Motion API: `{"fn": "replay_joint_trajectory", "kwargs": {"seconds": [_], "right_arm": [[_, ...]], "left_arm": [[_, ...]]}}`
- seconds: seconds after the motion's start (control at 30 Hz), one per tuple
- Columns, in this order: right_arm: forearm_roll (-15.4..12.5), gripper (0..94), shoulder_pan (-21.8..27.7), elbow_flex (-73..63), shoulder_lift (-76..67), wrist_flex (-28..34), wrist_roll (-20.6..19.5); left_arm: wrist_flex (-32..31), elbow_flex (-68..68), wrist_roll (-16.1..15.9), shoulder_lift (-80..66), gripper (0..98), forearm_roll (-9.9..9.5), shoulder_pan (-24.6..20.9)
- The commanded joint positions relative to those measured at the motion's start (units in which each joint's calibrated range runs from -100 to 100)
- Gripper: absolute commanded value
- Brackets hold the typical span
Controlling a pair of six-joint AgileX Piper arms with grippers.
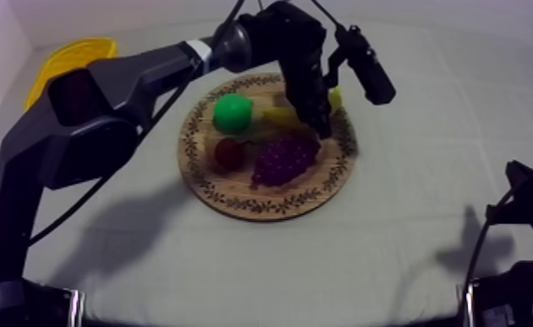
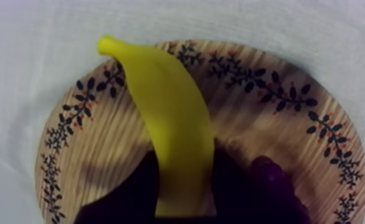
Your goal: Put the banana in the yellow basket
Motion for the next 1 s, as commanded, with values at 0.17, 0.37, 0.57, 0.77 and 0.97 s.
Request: {"fn": "replay_joint_trajectory", "kwargs": {"seconds": [0.17, 0.37, 0.57, 0.77, 0.97], "right_arm": [[0.0, 0.6, 0.0, 0.0, 0.0, 0.0, 0.0], [0.0, 0.6, 0.0, 0.0, 0.0, 0.0, 0.0], [0.0, 0.6, 0.0, 0.0, 0.0, 0.0, 0.0], [0.0, 0.6, 0.0, 0.0, 0.0, 0.0, 0.0], [0.0, 0.6, 0.0, 0.0, 0.0, 0.0, 0.0]], "left_arm": [[-0.7, 5.8, 2.2, -8.8, 20.4, -1.38, -0.5], [-0.6, 12.6, 4.7, -22.0, 18.1, -2.19, -3.1], [0.7, 18.4, 6.7, -35.7, 17.6, -4.03, -7.6], [-0.6, 25.4, 6.9, -44.9, 17.9, -4.92, -14.6], [-5.4, 34.5, 5.5, -47.9, 18.3, -4.93, -22.7]]}}
